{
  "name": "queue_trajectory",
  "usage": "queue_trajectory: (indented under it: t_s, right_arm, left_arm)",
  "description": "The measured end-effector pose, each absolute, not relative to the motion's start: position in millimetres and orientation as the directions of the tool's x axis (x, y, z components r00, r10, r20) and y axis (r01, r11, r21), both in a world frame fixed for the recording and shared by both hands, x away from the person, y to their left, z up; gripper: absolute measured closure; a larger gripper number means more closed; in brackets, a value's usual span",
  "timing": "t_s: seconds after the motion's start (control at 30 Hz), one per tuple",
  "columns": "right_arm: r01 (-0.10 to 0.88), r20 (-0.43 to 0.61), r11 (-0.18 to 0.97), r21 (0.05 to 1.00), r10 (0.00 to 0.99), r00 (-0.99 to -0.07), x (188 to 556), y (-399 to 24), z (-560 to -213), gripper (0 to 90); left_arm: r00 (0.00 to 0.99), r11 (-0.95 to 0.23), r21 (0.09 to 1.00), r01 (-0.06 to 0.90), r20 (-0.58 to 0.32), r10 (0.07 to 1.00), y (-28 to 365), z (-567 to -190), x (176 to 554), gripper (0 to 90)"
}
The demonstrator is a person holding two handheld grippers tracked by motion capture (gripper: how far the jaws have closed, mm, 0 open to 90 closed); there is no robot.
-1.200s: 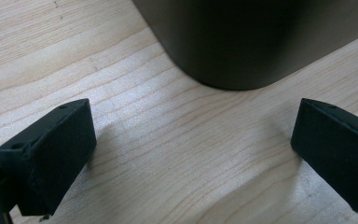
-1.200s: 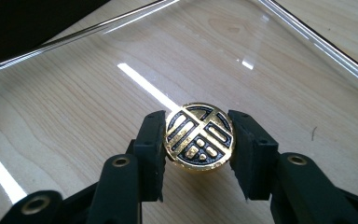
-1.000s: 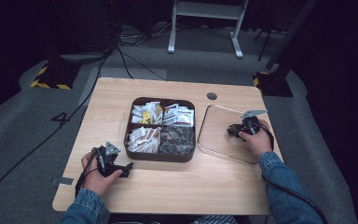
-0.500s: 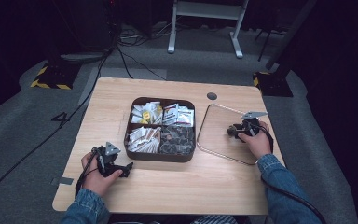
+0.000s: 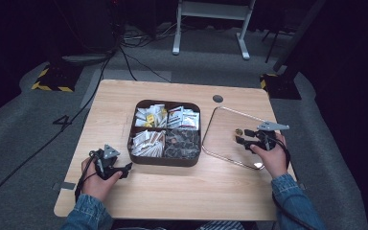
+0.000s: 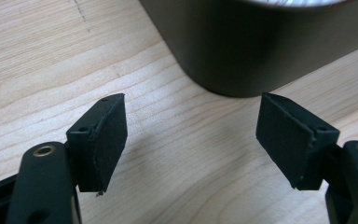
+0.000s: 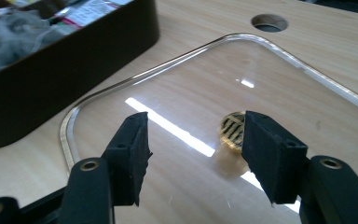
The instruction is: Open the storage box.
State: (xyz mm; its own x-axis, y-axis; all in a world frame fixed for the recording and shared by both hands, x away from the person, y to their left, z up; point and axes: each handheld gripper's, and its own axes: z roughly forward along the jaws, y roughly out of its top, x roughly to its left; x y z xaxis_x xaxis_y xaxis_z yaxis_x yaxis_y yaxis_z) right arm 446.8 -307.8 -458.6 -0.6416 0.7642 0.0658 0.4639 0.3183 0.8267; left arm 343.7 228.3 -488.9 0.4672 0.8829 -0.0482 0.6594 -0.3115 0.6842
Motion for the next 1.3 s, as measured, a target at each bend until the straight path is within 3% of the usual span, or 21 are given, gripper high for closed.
queue_trajectory:
  t_s: [0.1, 0.5, 1.0, 1.3]
  right_arm:
    - [0.458, 0.079, 0.294, 0.839, 0.766, -0.637, 437, -309, -462, 42.6]
    - [0.446, 0.067, 0.407, 0.797, 0.675, -0.735, 411, -288, -476, 42.3]
    - [0.367, 0.048, 0.482, 0.795, 0.553, -0.832, 382, -266, -499, 45.4]
    - [0.352, 0.020, 0.528, 0.773, 0.534, -0.845, 369, -266, -503, 46.1]
  left_arm:
    - [0.469, -0.305, 0.685, 0.662, -0.061, 0.881, 231, -484, 341, 24.7]
    - [0.448, -0.259, 0.705, 0.660, -0.092, 0.889, 234, -463, 339, 24.6]
    - [0.432, -0.242, 0.734, 0.634, -0.076, 0.899, 235, -437, 345, 25.5]
    - [0.449, -0.257, 0.755, 0.604, -0.055, 0.892, 224, -425, 354, 26.7]
